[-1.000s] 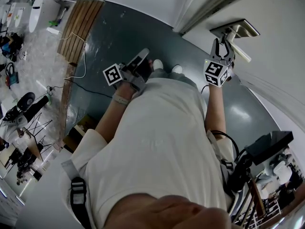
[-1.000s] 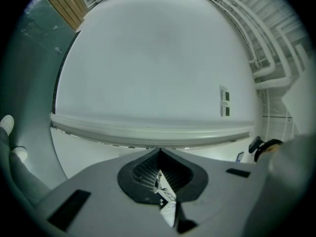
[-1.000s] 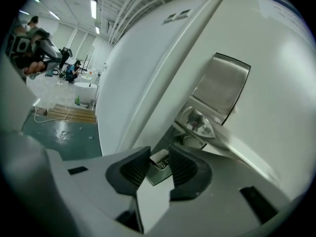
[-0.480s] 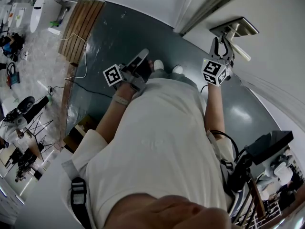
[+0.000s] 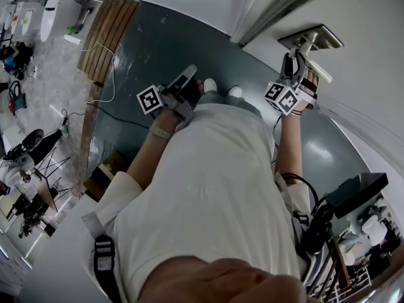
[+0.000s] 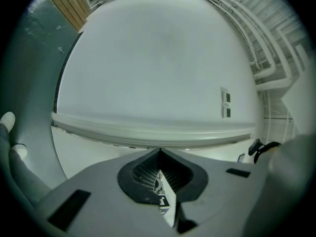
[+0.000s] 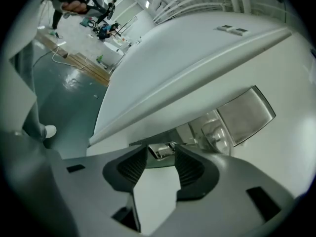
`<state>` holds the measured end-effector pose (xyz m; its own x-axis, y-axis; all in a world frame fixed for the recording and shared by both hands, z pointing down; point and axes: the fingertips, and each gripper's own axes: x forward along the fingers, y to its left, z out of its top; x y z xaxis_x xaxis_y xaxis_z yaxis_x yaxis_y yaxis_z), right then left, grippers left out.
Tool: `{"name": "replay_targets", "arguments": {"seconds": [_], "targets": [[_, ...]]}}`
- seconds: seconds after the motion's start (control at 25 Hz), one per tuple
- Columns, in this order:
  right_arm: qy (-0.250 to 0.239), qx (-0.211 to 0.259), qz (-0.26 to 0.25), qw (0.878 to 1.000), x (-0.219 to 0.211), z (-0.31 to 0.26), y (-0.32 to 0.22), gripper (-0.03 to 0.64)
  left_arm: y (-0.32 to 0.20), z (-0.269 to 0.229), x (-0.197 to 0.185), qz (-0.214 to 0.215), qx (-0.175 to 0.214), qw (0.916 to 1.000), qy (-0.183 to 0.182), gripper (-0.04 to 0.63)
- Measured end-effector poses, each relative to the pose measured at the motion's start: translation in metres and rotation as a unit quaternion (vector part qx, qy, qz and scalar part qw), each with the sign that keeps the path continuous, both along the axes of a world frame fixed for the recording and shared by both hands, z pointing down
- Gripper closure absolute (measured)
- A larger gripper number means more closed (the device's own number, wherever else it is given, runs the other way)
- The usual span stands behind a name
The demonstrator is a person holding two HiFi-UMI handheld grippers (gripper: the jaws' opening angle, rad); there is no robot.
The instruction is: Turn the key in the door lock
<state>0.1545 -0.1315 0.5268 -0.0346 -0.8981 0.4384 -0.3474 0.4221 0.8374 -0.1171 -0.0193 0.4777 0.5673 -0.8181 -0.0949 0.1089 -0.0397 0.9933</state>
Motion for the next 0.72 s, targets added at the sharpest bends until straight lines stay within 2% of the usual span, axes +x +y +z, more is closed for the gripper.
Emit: {"name": "replay_targets", "arguments": {"seconds": [0.08, 0.24, 0.44, 0.6, 0.72], "targets": [[0.018, -0.001, -0.010, 1.000, 0.007, 0.002, 0.001, 0.454, 0.000, 0.001, -0.001, -0.001, -0.001, 1.0000, 0.001, 0.589], [0.080, 0.014, -0.067, 0.994, -0.006, -0.005, 0.005, 0.456, -0.003, 0.003, -0.002, -0.001, -0.003, 1.0000, 0.006, 0.589], [0.126, 0.025, -0.091, 0.987, -0.012, -0.009, 0.006, 0.503, -0.005, 0.002, -0.001, 0.001, -0.004, 1.0000, 0.008, 0.589], [0.134, 0.025, -0.089, 0.987, -0.015, -0.008, 0.006, 0.506, -0.005, 0.007, -0.003, -0.001, -0.007, 0.9999, 0.010, 0.589], [0.108, 0.017, -0.076, 0.991, -0.015, -0.006, 0.005, 0.514, -0.007, 0.007, -0.001, 0.001, -0.007, 0.9999, 0.010, 0.589]]}}
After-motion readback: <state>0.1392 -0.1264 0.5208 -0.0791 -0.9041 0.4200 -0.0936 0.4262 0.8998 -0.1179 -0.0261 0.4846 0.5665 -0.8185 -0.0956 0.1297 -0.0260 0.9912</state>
